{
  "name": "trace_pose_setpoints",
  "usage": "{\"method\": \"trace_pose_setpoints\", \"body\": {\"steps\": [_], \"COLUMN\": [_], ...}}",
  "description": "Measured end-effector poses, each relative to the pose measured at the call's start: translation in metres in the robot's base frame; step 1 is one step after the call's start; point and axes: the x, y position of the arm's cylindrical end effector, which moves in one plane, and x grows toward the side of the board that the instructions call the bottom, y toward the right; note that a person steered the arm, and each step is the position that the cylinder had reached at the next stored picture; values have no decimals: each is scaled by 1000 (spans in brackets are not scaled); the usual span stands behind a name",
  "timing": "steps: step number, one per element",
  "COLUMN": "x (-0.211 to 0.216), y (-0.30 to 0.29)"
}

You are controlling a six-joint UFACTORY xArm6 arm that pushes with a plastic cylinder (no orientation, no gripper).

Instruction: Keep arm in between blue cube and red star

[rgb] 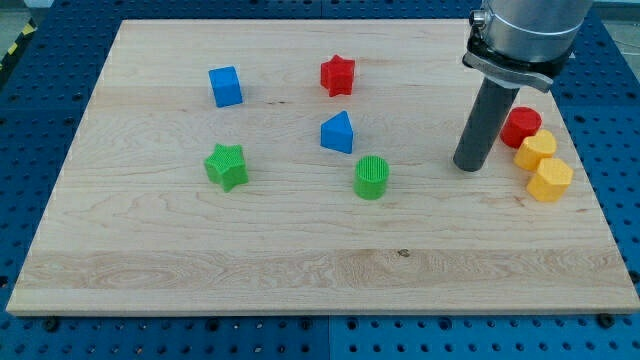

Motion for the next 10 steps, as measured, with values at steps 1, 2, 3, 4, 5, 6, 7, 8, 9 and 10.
{"method": "trace_pose_setpoints", "body": {"steps": [1, 2, 3, 4, 5, 6, 7, 8, 9, 10], "x": [-3, -12, -20, -47, -71, -86, -93, -93, -96, -108], "y": [0, -23, -57, -80, -82, -108, -132, -159, -200, -212]}}
